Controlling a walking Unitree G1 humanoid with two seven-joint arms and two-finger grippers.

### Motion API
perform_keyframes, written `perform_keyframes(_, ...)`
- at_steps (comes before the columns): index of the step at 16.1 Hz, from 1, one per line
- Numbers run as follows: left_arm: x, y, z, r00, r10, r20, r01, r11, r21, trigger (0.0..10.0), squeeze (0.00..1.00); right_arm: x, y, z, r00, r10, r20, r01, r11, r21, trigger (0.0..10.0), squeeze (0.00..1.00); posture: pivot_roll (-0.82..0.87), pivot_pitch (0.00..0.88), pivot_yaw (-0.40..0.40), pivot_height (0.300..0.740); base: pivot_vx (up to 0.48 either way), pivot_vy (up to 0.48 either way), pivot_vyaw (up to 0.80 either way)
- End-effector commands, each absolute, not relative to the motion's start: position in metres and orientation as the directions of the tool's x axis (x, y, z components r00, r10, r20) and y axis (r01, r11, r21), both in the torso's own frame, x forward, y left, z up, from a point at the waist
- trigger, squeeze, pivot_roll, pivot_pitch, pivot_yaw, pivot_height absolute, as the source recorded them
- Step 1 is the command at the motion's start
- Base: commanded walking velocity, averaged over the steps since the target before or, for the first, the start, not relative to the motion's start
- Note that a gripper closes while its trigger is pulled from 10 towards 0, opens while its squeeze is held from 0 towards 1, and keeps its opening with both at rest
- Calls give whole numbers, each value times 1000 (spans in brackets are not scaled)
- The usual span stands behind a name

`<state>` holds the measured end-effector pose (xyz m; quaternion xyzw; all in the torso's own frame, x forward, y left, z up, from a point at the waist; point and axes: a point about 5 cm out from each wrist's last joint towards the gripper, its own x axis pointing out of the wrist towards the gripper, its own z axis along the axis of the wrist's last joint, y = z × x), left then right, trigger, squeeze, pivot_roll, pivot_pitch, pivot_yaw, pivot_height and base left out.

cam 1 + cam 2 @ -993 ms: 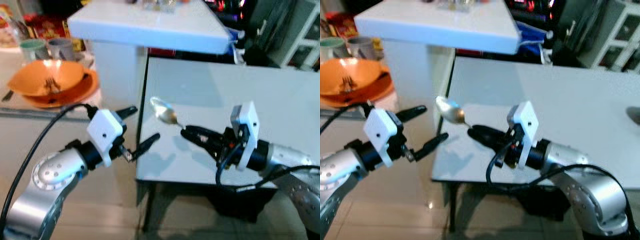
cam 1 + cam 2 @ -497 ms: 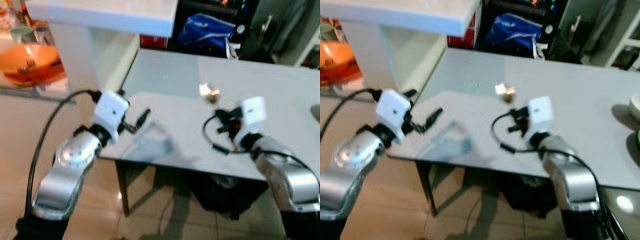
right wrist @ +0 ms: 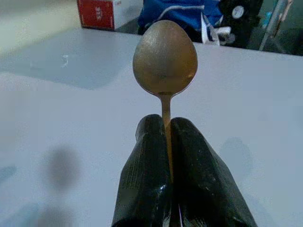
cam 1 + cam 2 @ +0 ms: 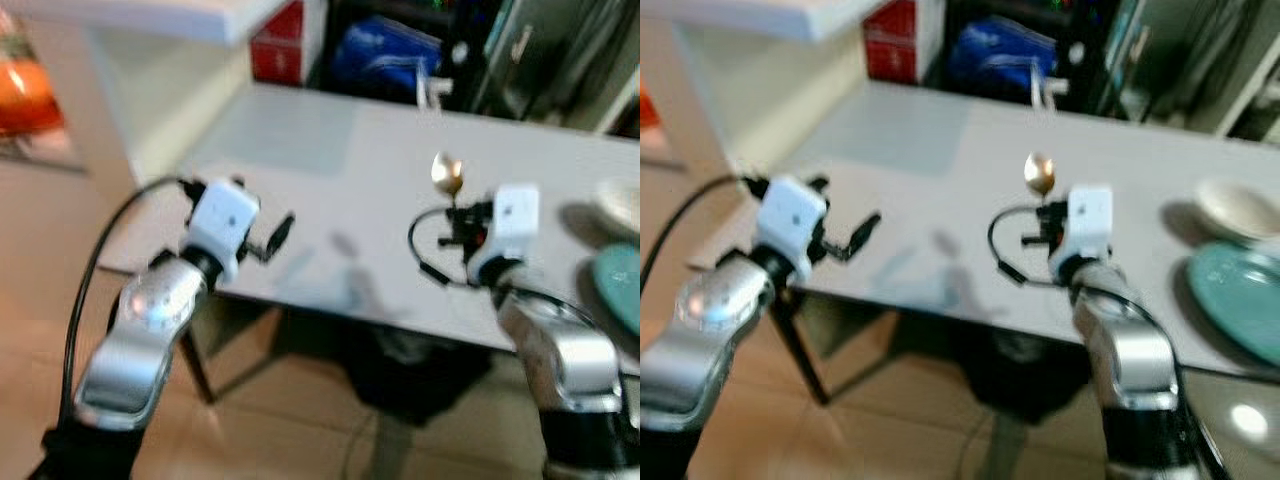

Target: Setting the table

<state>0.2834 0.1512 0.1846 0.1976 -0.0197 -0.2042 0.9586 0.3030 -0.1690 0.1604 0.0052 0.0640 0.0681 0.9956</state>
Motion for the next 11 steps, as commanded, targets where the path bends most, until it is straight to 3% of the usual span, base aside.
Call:
perform_keyframes(1, 285, 148, 189, 915, -403, -18, 377, 836, 398, 10000, 0, 305, -173, 166, 987, 115, -114, -115, 993, 2, 10000, 0, 2, 0, -32, 740, 0, -480, 0)
perform_keyframes(6, 286, 147, 191, 923, -384, 5, 352, 851, 390, 10000, 0, 313, -179, 168, 992, 40, -119, -41, 999, -4, 10000, 0, 2, 0, -40, 740, 0, -480, 0)
perform_keyframes(11, 284, 142, 187, 923, -386, 1, 356, 852, 385, 10000, 0, 314, -176, 166, 990, 52, -131, -54, 999, -11, 10000, 0, -2, 0, -47, 740, 0, -480, 0)
